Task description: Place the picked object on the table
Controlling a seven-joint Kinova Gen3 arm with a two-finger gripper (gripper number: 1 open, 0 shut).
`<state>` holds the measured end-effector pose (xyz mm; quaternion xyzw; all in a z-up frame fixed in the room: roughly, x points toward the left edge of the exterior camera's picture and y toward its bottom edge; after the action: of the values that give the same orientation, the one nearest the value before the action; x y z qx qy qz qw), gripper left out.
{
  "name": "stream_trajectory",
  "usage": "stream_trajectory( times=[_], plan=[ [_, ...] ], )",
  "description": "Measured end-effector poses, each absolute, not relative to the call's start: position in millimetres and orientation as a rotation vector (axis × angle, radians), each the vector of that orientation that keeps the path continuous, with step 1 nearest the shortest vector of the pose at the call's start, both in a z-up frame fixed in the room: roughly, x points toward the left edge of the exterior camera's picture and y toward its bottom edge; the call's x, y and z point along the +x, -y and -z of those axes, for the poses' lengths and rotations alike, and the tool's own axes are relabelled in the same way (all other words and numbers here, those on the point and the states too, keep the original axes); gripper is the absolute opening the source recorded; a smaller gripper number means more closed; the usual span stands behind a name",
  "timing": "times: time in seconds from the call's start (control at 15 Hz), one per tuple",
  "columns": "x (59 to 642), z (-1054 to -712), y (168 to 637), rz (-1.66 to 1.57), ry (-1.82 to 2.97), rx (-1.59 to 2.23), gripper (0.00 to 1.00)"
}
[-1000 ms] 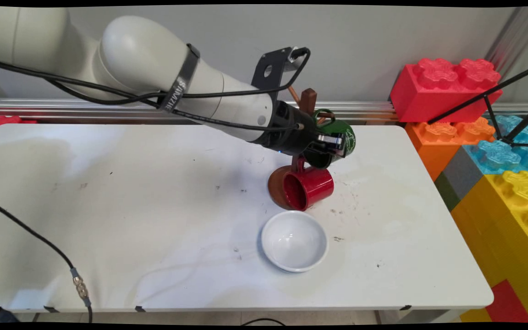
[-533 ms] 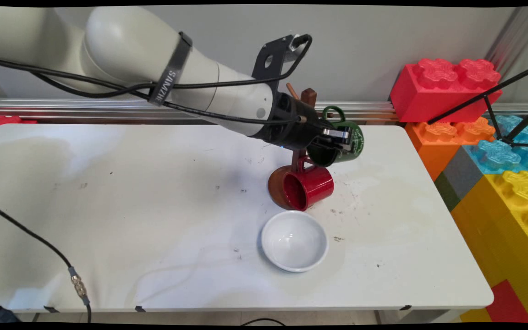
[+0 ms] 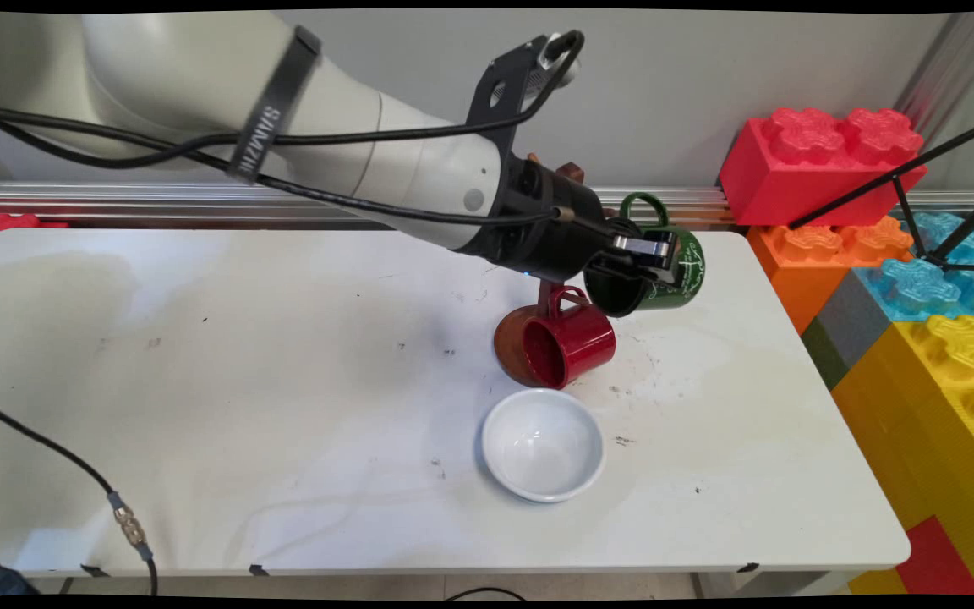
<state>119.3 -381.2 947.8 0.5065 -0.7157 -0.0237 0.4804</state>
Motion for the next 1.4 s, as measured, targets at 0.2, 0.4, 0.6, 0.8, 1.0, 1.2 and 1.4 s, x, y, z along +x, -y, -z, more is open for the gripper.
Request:
stream_trajectory(
  times=[0.2,0.4,0.6,0.8,1.0,1.2,1.4],
  plan=[
    [122,-956,372,0.072,1.754,1.218,0.0],
    [130,-962,364,0.07,1.781,1.194,0.0],
    [149,-967,357,0.061,1.848,1.139,0.0],
    [175,-974,350,0.061,1.929,1.067,0.0],
    [198,-982,345,0.062,1.999,1.017,0.0],
    [223,-992,342,0.055,2.076,0.982,0.0],
    [249,-1001,341,0.039,2.155,0.952,0.0]
  ],
)
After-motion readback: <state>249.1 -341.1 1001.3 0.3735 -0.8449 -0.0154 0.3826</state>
